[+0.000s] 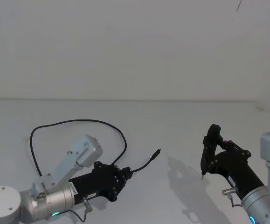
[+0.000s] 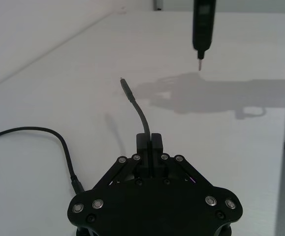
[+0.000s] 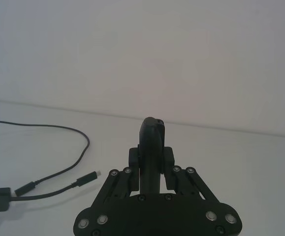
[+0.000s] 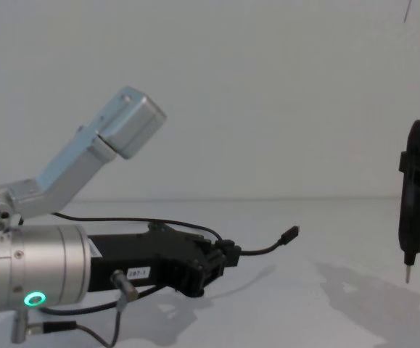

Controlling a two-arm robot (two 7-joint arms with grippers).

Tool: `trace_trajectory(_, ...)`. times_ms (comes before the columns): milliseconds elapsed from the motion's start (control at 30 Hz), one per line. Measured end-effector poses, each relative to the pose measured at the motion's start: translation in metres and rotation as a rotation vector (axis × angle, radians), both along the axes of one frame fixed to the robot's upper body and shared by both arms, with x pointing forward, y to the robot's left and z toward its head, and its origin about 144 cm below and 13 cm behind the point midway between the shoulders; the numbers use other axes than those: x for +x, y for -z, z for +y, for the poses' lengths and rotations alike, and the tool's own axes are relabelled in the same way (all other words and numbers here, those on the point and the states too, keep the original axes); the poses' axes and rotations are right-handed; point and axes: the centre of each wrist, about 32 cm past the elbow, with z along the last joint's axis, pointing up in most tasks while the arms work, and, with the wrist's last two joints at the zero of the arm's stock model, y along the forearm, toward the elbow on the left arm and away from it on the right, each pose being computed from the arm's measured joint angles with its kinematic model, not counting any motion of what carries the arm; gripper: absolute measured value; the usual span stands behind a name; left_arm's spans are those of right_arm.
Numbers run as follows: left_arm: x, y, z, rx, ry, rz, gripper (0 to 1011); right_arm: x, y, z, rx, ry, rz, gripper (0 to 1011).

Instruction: Pick up the data cable with the one hand.

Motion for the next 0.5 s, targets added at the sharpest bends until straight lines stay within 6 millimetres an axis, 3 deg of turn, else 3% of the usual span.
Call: trace_trajectory(500, -0.012, -0.013, 0.012, -0.026, 0.029, -0.007, 46, 0.003, -0.013, 0.011, 0.084, -0.063, -0.051, 279)
